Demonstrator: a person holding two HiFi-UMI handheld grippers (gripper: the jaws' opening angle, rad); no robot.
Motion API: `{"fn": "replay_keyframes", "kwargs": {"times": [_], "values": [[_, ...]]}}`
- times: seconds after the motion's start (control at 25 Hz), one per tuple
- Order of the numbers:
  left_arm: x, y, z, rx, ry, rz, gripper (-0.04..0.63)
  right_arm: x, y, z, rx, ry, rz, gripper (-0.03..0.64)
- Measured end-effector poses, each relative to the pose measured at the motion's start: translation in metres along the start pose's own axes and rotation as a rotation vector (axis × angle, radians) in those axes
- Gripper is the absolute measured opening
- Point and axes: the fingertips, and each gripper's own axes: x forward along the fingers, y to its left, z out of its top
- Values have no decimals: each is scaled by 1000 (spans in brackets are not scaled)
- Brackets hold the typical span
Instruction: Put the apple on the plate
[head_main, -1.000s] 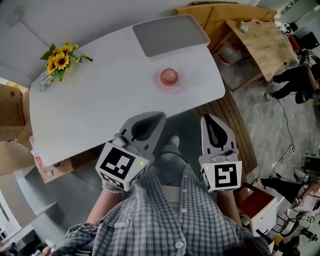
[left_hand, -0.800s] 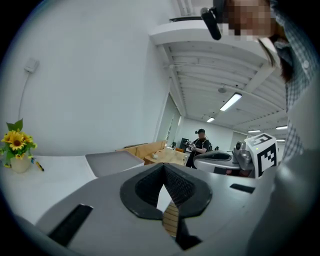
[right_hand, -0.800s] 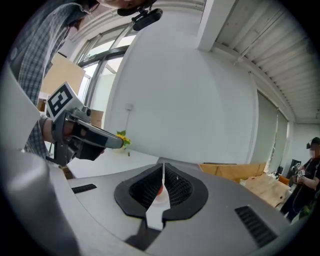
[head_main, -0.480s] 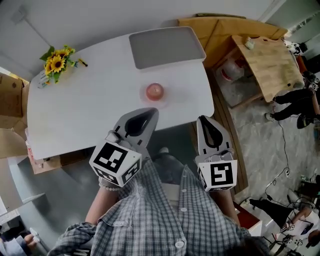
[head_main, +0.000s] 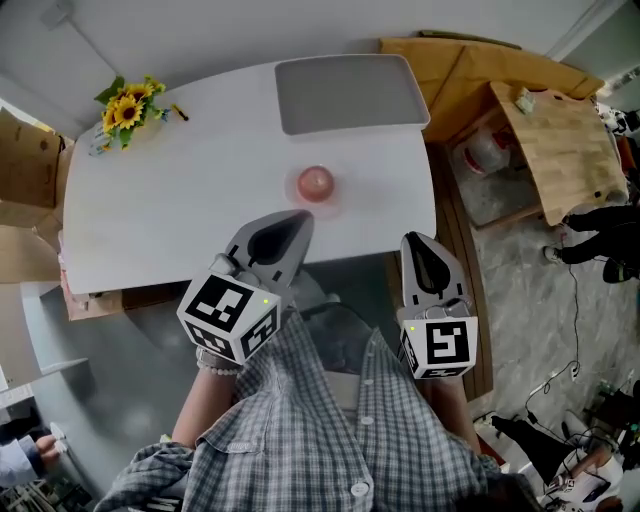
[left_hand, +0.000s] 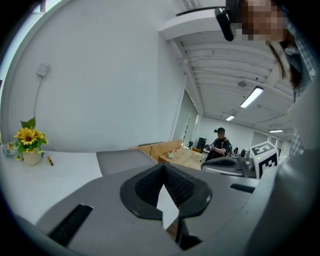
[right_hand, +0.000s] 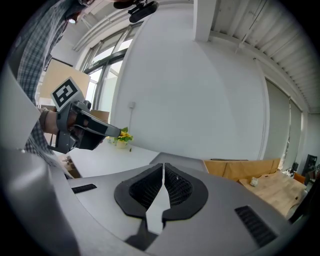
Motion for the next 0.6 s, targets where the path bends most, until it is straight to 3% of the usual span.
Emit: {"fn": "replay_keyframes", "kwargs": {"times": [0.36, 0.6], "values": [[12, 35, -17, -66, 64, 52, 9, 35, -1, -13, 27, 66, 50, 28], [24, 65, -27, -176, 78, 53, 11, 63, 5, -30, 37, 135, 93, 28]]}}
